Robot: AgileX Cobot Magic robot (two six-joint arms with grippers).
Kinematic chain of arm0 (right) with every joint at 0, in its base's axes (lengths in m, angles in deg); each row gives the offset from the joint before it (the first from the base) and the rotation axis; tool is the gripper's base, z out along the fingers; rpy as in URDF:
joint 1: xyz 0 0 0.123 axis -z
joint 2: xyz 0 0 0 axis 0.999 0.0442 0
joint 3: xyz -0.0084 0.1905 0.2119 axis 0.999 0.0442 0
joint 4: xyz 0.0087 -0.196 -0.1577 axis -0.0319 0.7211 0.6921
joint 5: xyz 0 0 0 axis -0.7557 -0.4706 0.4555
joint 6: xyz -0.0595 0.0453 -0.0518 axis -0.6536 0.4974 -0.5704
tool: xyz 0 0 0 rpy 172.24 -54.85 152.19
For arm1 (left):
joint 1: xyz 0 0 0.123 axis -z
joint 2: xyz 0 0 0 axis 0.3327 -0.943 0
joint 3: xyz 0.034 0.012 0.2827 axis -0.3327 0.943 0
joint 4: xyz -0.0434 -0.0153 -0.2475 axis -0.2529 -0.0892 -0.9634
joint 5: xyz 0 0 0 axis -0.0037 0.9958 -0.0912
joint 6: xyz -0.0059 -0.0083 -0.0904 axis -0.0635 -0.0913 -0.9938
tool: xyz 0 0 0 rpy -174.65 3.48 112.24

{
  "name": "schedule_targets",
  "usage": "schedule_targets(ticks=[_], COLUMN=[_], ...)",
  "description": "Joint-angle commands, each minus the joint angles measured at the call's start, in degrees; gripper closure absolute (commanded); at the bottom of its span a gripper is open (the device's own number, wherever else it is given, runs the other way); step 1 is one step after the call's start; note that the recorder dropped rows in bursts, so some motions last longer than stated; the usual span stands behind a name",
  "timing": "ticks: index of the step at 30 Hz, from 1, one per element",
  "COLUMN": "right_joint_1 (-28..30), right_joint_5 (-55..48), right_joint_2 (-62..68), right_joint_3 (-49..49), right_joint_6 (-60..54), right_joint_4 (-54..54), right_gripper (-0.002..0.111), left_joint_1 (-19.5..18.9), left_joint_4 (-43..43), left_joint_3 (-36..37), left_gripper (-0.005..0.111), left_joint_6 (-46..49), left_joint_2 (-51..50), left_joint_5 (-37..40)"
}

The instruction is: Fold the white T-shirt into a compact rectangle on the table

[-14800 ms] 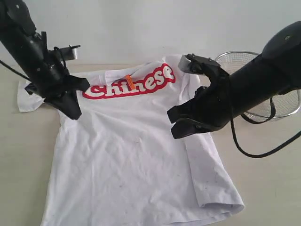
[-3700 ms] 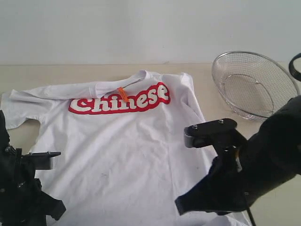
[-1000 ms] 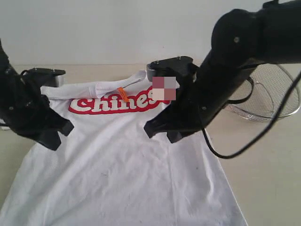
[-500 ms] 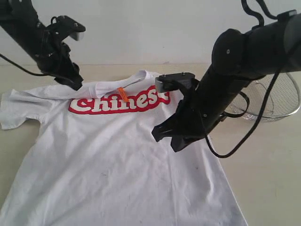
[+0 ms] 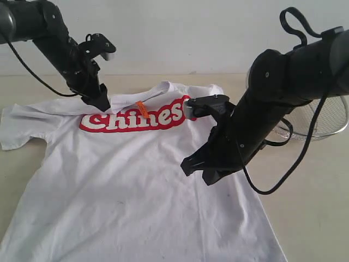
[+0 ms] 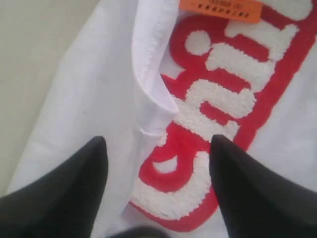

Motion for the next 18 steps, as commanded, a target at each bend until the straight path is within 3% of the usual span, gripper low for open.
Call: schedule_targets(ticks=[1, 9, 12, 16, 18], right_joint_1=[0.3, 0.3, 0.3, 0.3, 0.3], right_joint_5=[0.6, 0.9, 0.9, 0.9, 0.9], right_joint_2=[-0.2, -0.2, -0.2, -0.2, -0.2], right_joint_3=[0.1, 0.1, 0.1, 0.1, 0.1], right_joint_6=[-0.6, -0.7, -0.7, -0.7, -0.7], right_joint_4=[-0.1, -0.1, -0.1, -0.1, -0.1], right_gripper=[0.108, 0.108, 0.108, 0.108, 0.108], left_joint_1=[-0.4, -0.3, -0.3, -0.3, -0.3], left_joint_4=[-0.3, -0.1, 0.2, -0.2, -0.3], left_joint_3=[-0.8, -0.8, -0.8, -0.8, -0.8], left_gripper=[0.050, 0.057, 0.072, 0.101, 0.102], left_joint_6=[3.0, 5.9, 5.9, 5.9, 5.9], left_joint_2=[-1.4, -3.2, -3.7, -4.2, -4.2], left_joint_5=[-0.4, -3.1, -5.1, -7.5, -9.2])
